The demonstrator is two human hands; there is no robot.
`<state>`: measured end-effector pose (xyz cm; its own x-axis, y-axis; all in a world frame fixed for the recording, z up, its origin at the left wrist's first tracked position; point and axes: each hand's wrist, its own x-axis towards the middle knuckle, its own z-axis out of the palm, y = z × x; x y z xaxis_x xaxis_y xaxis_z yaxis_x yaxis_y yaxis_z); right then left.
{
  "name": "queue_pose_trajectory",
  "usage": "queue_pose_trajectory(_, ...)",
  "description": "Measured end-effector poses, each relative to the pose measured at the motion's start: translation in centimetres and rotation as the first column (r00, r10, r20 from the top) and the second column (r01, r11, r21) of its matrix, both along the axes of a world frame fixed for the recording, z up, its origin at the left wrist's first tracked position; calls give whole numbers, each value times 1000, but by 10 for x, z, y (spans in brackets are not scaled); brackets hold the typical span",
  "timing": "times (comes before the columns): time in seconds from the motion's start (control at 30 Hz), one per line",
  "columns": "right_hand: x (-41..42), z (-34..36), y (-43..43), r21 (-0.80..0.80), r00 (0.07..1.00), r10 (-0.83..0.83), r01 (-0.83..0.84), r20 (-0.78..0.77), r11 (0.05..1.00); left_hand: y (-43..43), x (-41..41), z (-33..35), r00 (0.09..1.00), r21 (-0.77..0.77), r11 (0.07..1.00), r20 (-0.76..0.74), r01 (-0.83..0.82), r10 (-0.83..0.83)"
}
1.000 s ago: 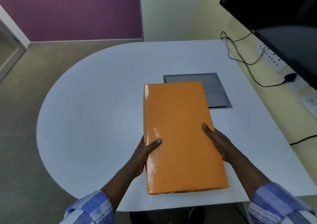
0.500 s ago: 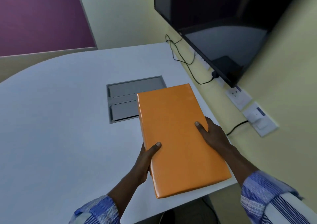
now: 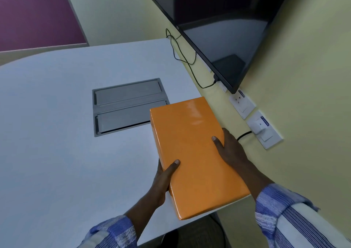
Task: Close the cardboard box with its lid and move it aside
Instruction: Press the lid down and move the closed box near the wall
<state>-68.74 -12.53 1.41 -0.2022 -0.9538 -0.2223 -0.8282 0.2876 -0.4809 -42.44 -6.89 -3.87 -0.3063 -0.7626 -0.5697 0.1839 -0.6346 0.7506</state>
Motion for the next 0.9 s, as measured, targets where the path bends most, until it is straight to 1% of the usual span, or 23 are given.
queue_pose_trajectory(0.13, 0, -4, -1, -82, 993, 27, -37, -114, 996, -5, -7, 5, 999, -20, 1000, 29, 16, -16)
queue_pose_trajectory(0.23, 11, -5, -2, -152, 971, 76, -113, -228, 982, -6, -16, 7, 998, -10, 1000, 58, 16, -15)
queue_pose_trajectory(0.33, 33, -5, 0, -164, 938, 154, -213, -312, 963, -6, -24, 7, 995, 21, 999, 91, 27, -29)
queue_pose_trajectory(0.4, 49, -9, 6, -153, 927, 212, -268, -309, 951, -8, -28, 5, 994, 37, 998, 100, 50, -53)
queue_pose_trajectory(0.5, 64, -19, 16, -112, 915, 250, -297, -316, 948, -11, -32, 4, 990, 55, 995, 111, 84, -90)
queue_pose_trajectory(0.77, 64, -18, 20, -58, 903, 243, -280, -355, 958, -17, -33, 3, 980, 74, 986, 121, 150, -158)
queue_pose_trajectory(0.9, 72, -11, 21, -61, 926, 212, -242, -312, 968, -21, -19, 8, 958, 65, 970, 157, 234, -241)
